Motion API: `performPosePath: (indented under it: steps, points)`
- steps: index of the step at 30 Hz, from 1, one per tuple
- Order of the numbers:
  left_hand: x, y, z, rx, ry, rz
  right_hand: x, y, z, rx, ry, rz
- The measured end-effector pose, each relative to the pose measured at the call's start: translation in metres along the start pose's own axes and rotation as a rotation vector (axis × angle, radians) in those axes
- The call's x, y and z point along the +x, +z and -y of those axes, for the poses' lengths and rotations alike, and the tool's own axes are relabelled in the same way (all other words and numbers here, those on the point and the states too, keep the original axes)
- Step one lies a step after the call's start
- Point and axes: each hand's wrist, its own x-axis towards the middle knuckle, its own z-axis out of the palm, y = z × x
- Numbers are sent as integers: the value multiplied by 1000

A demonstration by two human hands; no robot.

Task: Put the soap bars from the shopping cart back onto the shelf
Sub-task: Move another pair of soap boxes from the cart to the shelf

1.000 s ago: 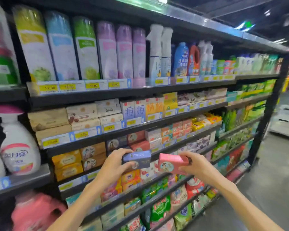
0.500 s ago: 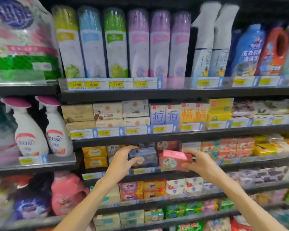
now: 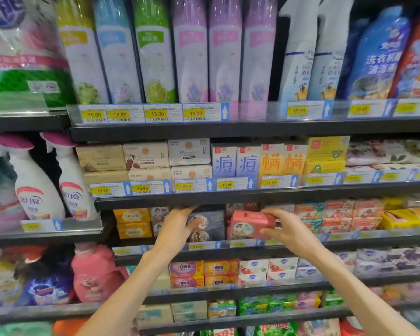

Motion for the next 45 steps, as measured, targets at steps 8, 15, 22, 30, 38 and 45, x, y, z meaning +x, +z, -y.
performPosePath:
  steps: [8,15,22,30,38,45]
  points:
    - [0,4,-2,153,91,-80,16,10,16,-237,-78,-67]
    - [-1,10,6,220,121,-102,26,22,21,-432,-64,-62]
    - [-2,14,7,268,143,-127,28,27,18,-728,-172,-138]
    - [-2,19,9,269,136,-156,40,39,10,-892,-170,-226]
    - [2,25,9,294,122,-158,43,42,3,-869,-248,-305]
    - [-2,29,6,343,105,-181,40,48,1,-794,-197,-298]
